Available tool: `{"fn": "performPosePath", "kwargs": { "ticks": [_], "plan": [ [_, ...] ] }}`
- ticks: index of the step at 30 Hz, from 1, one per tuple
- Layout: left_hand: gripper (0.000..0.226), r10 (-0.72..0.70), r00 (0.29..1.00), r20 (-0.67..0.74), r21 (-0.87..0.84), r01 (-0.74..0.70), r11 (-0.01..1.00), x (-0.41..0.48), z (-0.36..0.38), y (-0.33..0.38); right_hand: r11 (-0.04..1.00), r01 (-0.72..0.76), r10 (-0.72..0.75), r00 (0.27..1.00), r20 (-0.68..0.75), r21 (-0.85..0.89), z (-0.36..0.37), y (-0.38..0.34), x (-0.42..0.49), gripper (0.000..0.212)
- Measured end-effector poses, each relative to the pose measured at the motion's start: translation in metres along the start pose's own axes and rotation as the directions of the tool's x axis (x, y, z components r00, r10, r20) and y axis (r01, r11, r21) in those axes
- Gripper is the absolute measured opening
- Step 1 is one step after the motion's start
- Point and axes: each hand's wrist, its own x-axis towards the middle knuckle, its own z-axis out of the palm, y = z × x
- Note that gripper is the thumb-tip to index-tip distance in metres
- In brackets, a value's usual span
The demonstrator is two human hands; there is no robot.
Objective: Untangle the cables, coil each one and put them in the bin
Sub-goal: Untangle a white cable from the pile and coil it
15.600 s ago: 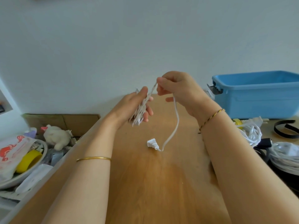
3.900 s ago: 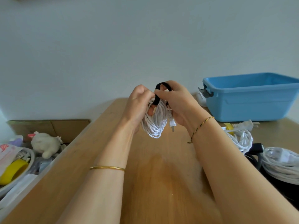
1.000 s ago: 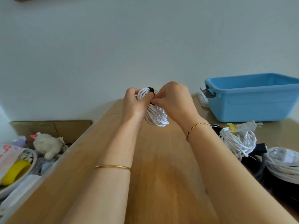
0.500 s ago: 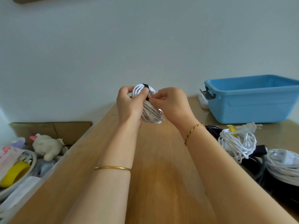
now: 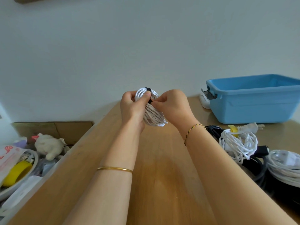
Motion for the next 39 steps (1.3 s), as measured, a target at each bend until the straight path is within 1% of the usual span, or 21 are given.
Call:
{"fn": "performPosePath", "kwargs": {
  "ticks": [2, 6, 10, 12, 16, 18, 20, 23, 25, 27, 28, 29, 31, 32, 34, 36, 38, 39],
  "plan": [
    [0.017, -0.002, 1.000, 0.006, 0.002, 0.002, 1.000, 0.000, 0.001, 0.000, 1.000, 0.001, -0.001, 1.000, -0.017, -0.012, 0.000, 0.000, 0.001, 0.026],
    [0.018, 0.001, 1.000, 0.012, 0.028, -0.002, 1.000, 0.001, 0.001, -0.002, 0.994, 0.038, -0.045, 0.996, -0.073, -0.099, 0.003, 0.001, 0.002, 0.020],
    [0.018, -0.011, 1.000, 0.020, 0.026, 0.011, 1.000, 0.002, 0.000, -0.002, 0.982, 0.100, -0.112, 0.991, -0.068, -0.158, 0.003, 0.000, 0.003, 0.014],
    [0.017, -0.014, 0.999, 0.039, 0.014, 0.014, 1.000, 0.002, 0.000, -0.001, 0.984, 0.113, -0.121, 0.991, -0.053, -0.137, 0.002, 0.000, 0.003, 0.013],
    [0.016, -0.013, 0.995, 0.103, 0.000, 0.013, 1.000, 0.001, -0.001, 0.000, 0.993, 0.114, -0.114, 0.993, -0.002, 0.007, -0.003, -0.001, 0.005, 0.034],
    [0.016, -0.028, 0.991, 0.132, -0.011, 0.030, 0.999, 0.000, -0.001, 0.000, 0.992, 0.115, -0.113, 0.993, 0.045, -0.042, -0.007, 0.000, 0.007, 0.040],
    [0.017, -0.041, 0.990, 0.133, -0.025, 0.045, 0.999, 0.000, -0.001, 0.000, 0.979, 0.134, -0.126, 0.990, 0.060, -0.155, -0.007, 0.001, 0.009, 0.042],
    [0.021, -0.034, 0.995, 0.099, -0.035, 0.038, 0.999, 0.000, 0.000, -0.001, 0.965, 0.130, -0.114, 0.990, 0.082, -0.226, -0.004, 0.004, 0.010, 0.036],
    [0.018, -0.020, 0.997, 0.070, -0.012, 0.021, 1.000, 0.002, -0.001, -0.002, 0.975, 0.111, -0.091, 0.990, 0.108, -0.193, -0.002, 0.003, 0.007, 0.029],
    [0.016, -0.014, 0.998, 0.062, 0.002, 0.014, 1.000, 0.003, -0.002, -0.002, 0.982, 0.110, -0.097, 0.991, 0.088, -0.153, -0.003, 0.001, 0.004, 0.021],
    [0.017, -0.013, 0.998, 0.067, 0.000, 0.013, 1.000, 0.003, -0.002, -0.002, 0.981, 0.105, -0.097, 0.994, 0.055, -0.161, -0.005, 0.000, 0.003, 0.019],
    [0.023, -0.011, 0.997, 0.082, -0.012, 0.012, 1.000, 0.003, -0.003, -0.001, 0.979, 0.091, -0.090, 0.996, 0.017, -0.184, -0.006, -0.001, 0.003, 0.018],
    [0.049, -0.003, 0.991, 0.135, -0.040, 0.009, 0.999, 0.002, -0.003, 0.000, 0.979, 0.053, -0.057, 0.998, -0.014, -0.196, -0.011, -0.003, 0.003, 0.023],
    [0.058, -0.001, 0.987, 0.161, -0.053, 0.010, 0.999, 0.003, -0.002, 0.000, 0.986, 0.031, -0.031, 1.000, 0.004, -0.162, -0.013, -0.004, 0.003, 0.031],
    [0.062, 0.002, 0.982, 0.186, -0.079, 0.012, 0.997, 0.004, -0.002, -0.003, 0.998, -0.042, 0.045, 0.996, 0.073, -0.038, -0.017, -0.006, 0.002, 0.041],
    [0.061, 0.003, 0.979, 0.205, -0.086, 0.015, 0.996, 0.004, 0.000, -0.006, 0.987, -0.137, 0.123, 0.981, 0.151, 0.085, -0.021, -0.007, 0.002, 0.038],
    [0.062, 0.018, 0.978, 0.208, -0.076, -0.003, 0.997, 0.003, 0.002, -0.007, 0.947, -0.235, 0.183, 0.955, 0.232, 0.218, -0.025, -0.006, 0.000, 0.034],
    [0.062, 0.034, 0.977, 0.210, -0.065, -0.021, 0.998, 0.003, 0.003, -0.008, 0.918, -0.278, 0.200, 0.941, 0.275, 0.282, -0.028, -0.005, 0.000, 0.036]
  ]
}}
